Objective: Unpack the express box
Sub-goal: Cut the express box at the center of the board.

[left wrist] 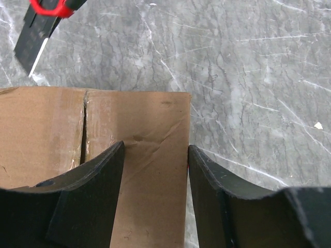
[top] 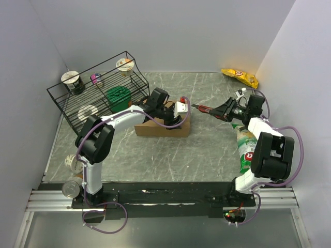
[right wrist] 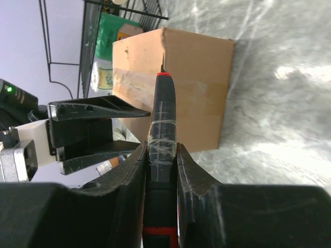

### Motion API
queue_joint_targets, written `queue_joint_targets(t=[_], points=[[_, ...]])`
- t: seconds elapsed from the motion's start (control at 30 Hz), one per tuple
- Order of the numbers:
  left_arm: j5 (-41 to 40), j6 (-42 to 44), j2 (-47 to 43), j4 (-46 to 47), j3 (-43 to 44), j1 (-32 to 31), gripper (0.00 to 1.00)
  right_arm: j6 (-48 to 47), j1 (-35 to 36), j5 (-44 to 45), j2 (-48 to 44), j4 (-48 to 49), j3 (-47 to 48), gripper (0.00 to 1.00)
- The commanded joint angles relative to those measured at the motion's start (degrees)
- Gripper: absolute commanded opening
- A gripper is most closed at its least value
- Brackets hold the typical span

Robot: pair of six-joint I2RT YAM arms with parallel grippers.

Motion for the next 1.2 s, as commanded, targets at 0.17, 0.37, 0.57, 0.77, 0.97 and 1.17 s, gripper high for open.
queue_joint_targets(t=[0.17,0.37,0.57,0.77,0.97,1.17], points=[[1.37,-2.21,1.94,-9.17,-0.34,0.12,0.55,0.83,1.76,-0.13,-0.26,3.24,0.92,0.0],[1.1,-2.82,2.12,-8.82,-0.43,0.2,0.55,-2.43,1.76,2.24,-1.49,0.33,0.66,0.0],[1.01,-3.0,2.47,-8.82,-0.17,0.2,0.54,-2.08,1.85,1.19,-2.11,0.85,-0.4,0.0],[0.75,-3.53,2.82,-8.65,0.18,0.2,0.54,-2.52,1.85,0.93,-2.02,-0.02,-0.05,0.0],[0.4,-3.7,3.26,-8.38,0.45,0.2,0.54,-2.69,1.85,-0.83,-2.02,-0.73,-0.31,0.0],[-0.3,-4.67,3.7,-7.68,0.62,0.2,0.53,-3.05,1.76,-2.59,-2.55,-2.57,-0.4,0.0]])
